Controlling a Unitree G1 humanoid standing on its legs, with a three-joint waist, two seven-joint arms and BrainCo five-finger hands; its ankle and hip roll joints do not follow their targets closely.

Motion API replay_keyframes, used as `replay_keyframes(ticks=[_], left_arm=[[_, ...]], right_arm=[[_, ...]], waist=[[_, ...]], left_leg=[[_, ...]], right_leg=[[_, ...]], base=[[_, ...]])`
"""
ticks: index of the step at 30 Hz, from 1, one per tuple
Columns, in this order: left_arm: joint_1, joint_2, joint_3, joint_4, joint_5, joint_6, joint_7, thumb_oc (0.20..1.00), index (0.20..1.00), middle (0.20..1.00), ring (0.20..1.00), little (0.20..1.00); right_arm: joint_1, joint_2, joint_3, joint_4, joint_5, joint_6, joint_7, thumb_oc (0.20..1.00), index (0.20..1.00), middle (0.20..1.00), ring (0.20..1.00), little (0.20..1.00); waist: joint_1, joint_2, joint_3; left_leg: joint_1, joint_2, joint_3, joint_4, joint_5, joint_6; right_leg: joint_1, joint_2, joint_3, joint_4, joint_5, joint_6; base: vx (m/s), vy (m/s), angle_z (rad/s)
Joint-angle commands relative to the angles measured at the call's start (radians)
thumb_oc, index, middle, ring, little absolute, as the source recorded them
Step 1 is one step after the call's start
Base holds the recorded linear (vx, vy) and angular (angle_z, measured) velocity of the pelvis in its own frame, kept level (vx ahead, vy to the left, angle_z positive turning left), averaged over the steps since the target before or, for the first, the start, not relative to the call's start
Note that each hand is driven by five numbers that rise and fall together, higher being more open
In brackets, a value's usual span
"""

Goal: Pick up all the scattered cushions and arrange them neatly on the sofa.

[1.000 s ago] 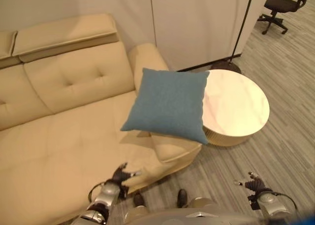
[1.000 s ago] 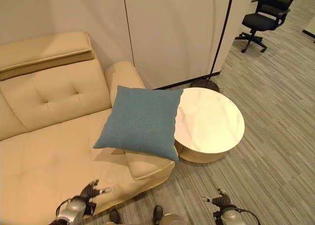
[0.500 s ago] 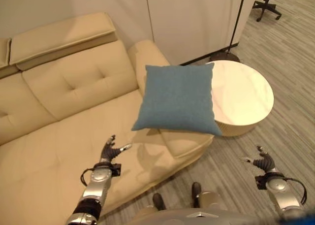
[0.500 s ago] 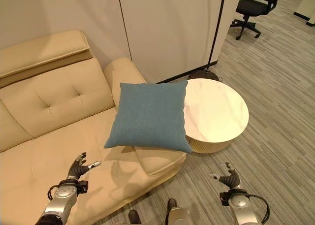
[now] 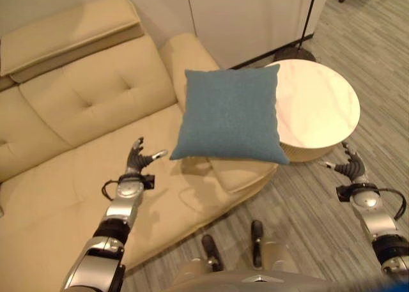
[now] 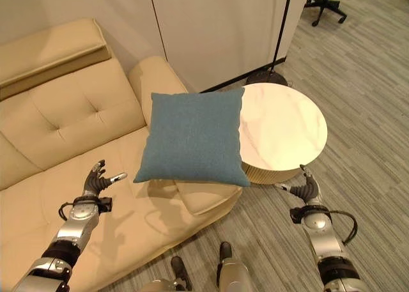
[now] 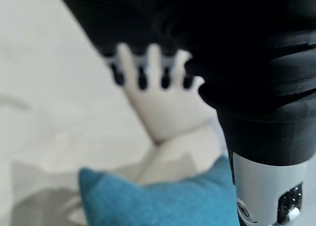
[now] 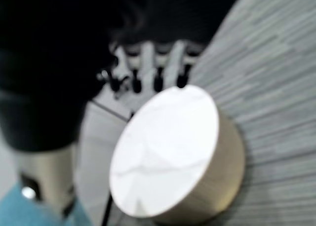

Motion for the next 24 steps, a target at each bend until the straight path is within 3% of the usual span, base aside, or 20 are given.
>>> replay_keyframes(ticks=[1,3,10,16,24], left_arm=[[-0.136,0.058,0.011,0.054,-0.093,-0.068,0.032,1.0,1.0,1.0,1.0,1.0],[-0.242,0.078,-0.025,0.093,-0.151,-0.083,0.045,1.0,1.0,1.0,1.0,1.0],[-0.417,0.136,-0.096,0.188,-0.179,-0.081,0.052,1.0,1.0,1.0,1.0,1.0],[-0.518,0.182,-0.119,0.256,-0.236,-0.082,0.027,1.0,1.0,1.0,1.0,1.0],[-0.663,0.232,-0.2,0.273,-0.382,-0.076,-0.091,1.0,1.0,1.0,1.0,1.0]], right_arm=[[-0.113,0.016,0.025,0.003,0.06,-0.066,-0.061,1.0,1.0,1.0,1.0,1.0],[-0.218,0.003,0.055,0.041,0.094,-0.075,-0.098,1.0,1.0,1.0,1.0,1.0],[-0.411,-0.023,0.12,0.138,0.161,-0.09,-0.141,1.0,1.0,1.0,1.0,1.0],[-0.532,-0.062,0.184,0.189,0.185,-0.088,-0.123,1.0,1.0,1.0,1.0,1.0],[-0.673,-0.131,0.249,0.258,0.292,-0.081,-0.053,1.0,1.0,1.0,1.0,1.0]], waist=[[-0.012,-0.084,0.045],[-0.011,-0.088,0.07],[0.001,-0.09,0.101],[0.002,-0.1,0.099],[0.001,-0.096,0.102]], left_leg=[[-0.039,0.008,-0.043,0.025,-0.031,-0.06],[-0.118,0.016,-0.054,0.059,-0.022,-0.064],[-0.214,0.028,-0.082,0.103,-0.044,-0.076],[-0.25,0.03,-0.085,0.098,-0.033,-0.084],[-0.276,0.014,-0.092,0.101,-0.034,-0.088]], right_leg=[[0.097,-0.122,-0.021,-0.266,0.196,0.145],[0.034,-0.128,-0.023,-0.243,0.202,0.14],[-0.049,-0.126,-0.016,-0.207,0.19,0.146],[-0.084,-0.122,-0.015,-0.22,0.208,0.153],[-0.104,-0.131,-0.015,-0.224,0.223,0.161]], base=[[-0.11,-0.029,0.09],[-0.09,-0.03,0.1],[0.01,-0.001,0.03],[0.02,0.009,-0.01],[0.01,0.02,0.0]])
